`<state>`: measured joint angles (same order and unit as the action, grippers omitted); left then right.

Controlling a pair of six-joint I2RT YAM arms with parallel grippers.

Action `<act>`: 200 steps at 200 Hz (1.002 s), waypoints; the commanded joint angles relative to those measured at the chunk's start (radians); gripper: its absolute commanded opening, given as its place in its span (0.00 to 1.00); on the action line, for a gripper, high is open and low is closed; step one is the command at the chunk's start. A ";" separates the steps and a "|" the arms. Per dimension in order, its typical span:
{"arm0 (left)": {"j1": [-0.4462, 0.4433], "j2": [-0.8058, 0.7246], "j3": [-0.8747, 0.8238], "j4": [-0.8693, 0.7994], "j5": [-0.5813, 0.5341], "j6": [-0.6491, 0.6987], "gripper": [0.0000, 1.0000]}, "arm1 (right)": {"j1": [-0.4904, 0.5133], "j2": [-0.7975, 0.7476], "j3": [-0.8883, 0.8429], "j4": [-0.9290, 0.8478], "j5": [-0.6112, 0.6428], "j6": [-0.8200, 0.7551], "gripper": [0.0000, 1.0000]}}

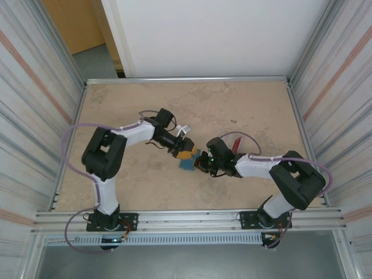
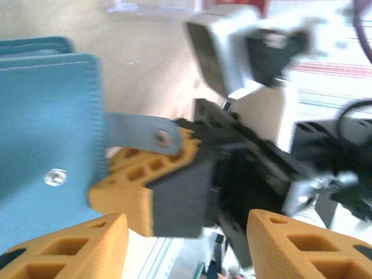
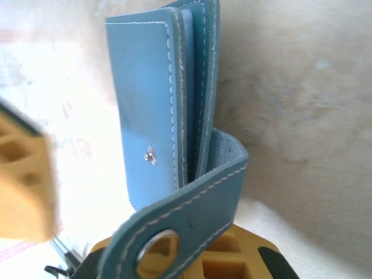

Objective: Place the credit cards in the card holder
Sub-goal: Pick up the card holder from the center of the table.

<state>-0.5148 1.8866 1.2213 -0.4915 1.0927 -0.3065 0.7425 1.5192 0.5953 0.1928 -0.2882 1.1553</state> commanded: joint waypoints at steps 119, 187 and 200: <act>0.389 -0.553 -0.156 0.186 -0.055 0.168 0.79 | -0.159 -0.108 0.190 -0.029 -0.202 -0.339 0.00; 0.418 -0.588 -0.269 0.253 0.149 0.266 0.83 | -0.243 -0.167 0.256 -0.019 -0.367 -0.485 0.00; 0.418 -0.577 -0.269 0.256 0.167 0.272 0.83 | -0.249 -0.159 0.260 0.014 -0.412 -0.488 0.00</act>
<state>-0.1066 1.3148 0.9653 -0.2890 1.1473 -0.0696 0.5041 1.3853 0.8249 0.1535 -0.5861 0.7391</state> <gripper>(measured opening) 0.829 0.046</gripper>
